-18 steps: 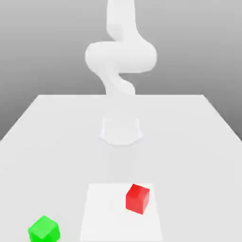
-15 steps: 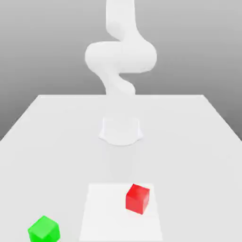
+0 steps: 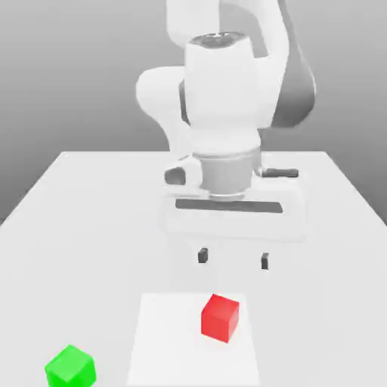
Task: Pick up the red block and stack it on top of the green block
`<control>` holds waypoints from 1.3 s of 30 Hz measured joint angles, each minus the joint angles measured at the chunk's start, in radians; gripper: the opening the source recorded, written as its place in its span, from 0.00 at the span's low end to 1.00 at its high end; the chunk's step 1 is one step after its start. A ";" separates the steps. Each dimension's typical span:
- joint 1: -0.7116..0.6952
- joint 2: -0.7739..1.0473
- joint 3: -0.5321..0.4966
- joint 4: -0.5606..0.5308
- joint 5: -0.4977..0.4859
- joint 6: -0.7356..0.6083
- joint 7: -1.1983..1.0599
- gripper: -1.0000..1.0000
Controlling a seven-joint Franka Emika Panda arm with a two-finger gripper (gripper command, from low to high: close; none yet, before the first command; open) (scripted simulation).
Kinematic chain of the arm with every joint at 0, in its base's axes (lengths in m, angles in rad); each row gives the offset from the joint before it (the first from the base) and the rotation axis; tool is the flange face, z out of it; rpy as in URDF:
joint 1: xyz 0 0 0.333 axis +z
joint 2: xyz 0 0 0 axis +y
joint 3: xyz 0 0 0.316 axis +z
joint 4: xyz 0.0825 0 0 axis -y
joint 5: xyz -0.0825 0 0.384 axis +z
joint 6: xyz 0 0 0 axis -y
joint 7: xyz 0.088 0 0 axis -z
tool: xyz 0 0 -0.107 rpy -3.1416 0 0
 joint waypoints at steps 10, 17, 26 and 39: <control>0.019 0.278 -0.035 -0.014 -0.133 0.228 0.149 0.50; 0.020 0.310 -0.035 -0.010 -0.136 0.256 0.153 0.00; 0.010 0.102 -0.019 -0.040 -0.114 0.078 0.136 0.00; -0.221 0.194 -0.112 0.239 -0.106 -0.110 -0.292 0.00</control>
